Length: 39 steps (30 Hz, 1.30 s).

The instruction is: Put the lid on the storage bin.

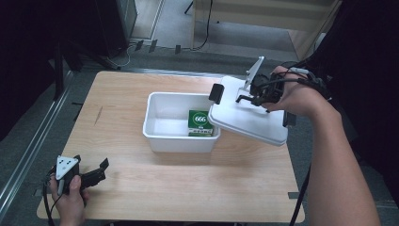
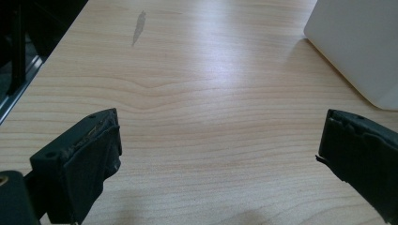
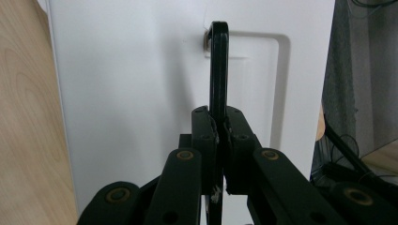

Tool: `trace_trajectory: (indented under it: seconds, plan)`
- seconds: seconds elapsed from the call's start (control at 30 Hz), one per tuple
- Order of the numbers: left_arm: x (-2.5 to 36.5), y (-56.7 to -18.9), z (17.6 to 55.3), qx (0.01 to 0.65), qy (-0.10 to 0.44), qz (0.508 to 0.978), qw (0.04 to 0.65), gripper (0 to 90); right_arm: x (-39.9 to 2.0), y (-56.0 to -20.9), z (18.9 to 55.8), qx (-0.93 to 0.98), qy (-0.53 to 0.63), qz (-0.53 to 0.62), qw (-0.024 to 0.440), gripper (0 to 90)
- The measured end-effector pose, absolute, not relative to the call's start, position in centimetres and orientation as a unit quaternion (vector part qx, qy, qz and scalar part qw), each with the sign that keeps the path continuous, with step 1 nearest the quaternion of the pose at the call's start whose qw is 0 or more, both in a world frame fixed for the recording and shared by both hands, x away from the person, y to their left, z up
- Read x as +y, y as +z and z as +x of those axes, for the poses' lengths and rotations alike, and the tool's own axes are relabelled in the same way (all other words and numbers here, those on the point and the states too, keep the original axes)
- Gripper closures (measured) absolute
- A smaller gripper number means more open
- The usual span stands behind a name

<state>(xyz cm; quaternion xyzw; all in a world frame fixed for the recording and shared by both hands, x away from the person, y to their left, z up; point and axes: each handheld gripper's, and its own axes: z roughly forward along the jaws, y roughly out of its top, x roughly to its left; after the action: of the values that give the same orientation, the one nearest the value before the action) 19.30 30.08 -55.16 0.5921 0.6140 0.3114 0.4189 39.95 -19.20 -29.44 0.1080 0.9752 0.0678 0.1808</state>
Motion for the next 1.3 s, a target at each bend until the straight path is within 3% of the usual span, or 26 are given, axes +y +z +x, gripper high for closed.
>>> trace_trajectory:
  seconds: [1.3]
  plan:
    - [30.2,-55.2,19.3,0.616,0.307,0.592,0.420,0.1,-4.8,-31.2,40.1,0.984,0.079,0.001,0.159,85.7]
